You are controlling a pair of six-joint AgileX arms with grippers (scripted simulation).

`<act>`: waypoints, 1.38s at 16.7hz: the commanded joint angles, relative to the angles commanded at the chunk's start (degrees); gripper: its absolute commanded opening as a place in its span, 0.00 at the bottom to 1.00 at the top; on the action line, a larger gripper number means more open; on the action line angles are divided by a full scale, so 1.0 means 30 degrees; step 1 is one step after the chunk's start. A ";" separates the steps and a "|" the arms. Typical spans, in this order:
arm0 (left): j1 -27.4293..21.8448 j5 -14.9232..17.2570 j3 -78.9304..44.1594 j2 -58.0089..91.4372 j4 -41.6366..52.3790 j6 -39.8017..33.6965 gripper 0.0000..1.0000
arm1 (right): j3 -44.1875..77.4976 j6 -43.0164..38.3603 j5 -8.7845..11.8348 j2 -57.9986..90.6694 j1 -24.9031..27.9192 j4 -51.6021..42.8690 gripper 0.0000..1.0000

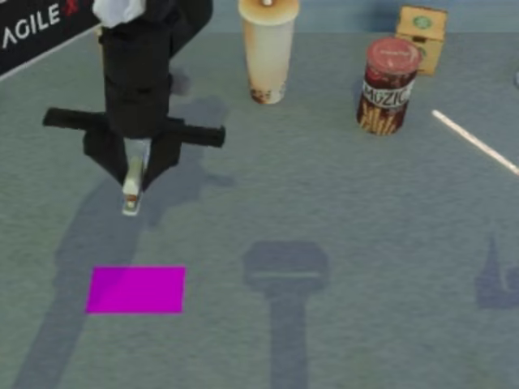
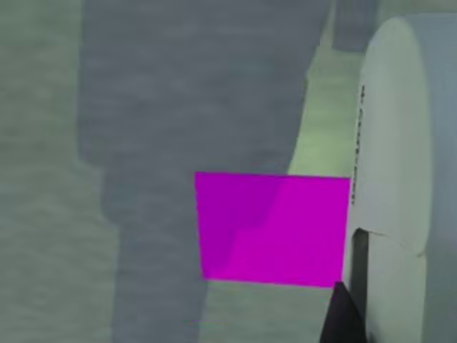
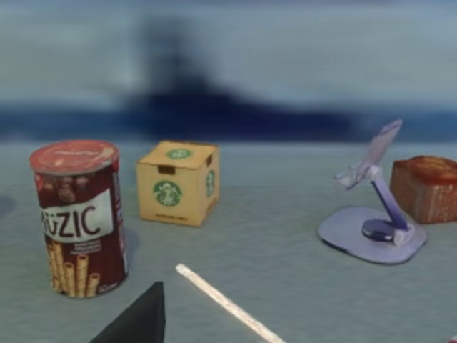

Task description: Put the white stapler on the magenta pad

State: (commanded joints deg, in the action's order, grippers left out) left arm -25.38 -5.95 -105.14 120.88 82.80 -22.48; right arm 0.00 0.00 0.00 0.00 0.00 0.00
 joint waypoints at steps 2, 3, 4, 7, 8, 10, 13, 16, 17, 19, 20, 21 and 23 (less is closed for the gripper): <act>-0.0004 -0.0045 0.1453 -0.0815 -0.0190 -0.5451 0.00 | 0.0000 0.0000 0.0000 0.0000 0.0000 0.0000 1.00; -0.0008 -0.0024 0.2181 -0.1217 -0.0335 -0.8124 0.00 | 0.0000 0.0000 0.0000 0.0000 0.0000 0.0000 1.00; -0.0011 0.0027 0.2898 -0.1616 -0.0517 -1.0718 0.00 | 0.0000 0.0000 0.0000 0.0000 0.0000 0.0000 1.00; -0.0004 0.0370 0.4928 -0.2861 -0.1359 -1.7724 0.00 | 0.0000 0.0000 0.0000 0.0000 0.0000 0.0000 1.00; 0.0010 0.0531 0.5561 -0.3308 -0.1735 -1.9776 0.00 | 0.0000 0.0000 0.0000 0.0000 0.0000 0.0000 1.00; 0.0057 0.0898 0.6738 -0.4235 -0.2590 -2.3433 0.00 | 0.0000 0.0000 0.0000 0.0000 0.0000 0.0000 1.00; 0.0150 0.1467 0.8134 -0.5512 -0.3912 -2.7572 0.00 | 0.0000 0.0000 0.0000 0.0000 0.0000 0.0000 1.00; 0.0223 0.1890 0.9017 -0.6418 -0.4915 -2.9991 0.00 | 0.0000 0.0000 0.0000 0.0000 0.0000 0.0000 1.00; 0.0241 0.1975 0.9186 -0.6604 -0.5124 -3.0416 0.00 | 0.0000 0.0000 0.0000 0.0000 0.0000 0.0000 1.00; 0.0254 0.2024 0.9283 -0.6714 -0.5246 -3.0647 0.00 | 0.0000 0.0000 0.0000 0.0000 0.0000 0.0000 1.00; 0.0254 0.2024 0.9283 -0.6714 -0.5246 -3.0647 0.00 | 0.0000 0.0000 0.0000 0.0000 0.0000 0.0000 1.00; 0.0254 0.2024 0.9283 -0.6714 -0.5246 -3.0647 0.00 | 0.0000 0.0000 0.0000 0.0000 0.0000 0.0000 1.00; 0.0171 0.1997 0.9231 -0.6642 -0.5204 -3.0598 0.00 | 0.0000 0.0000 0.0000 0.0000 0.0000 0.0000 1.00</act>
State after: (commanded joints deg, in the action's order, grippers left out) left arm -24.87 0.04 -77.45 100.95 67.19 -114.28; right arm 0.00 0.00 0.00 0.00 0.00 0.00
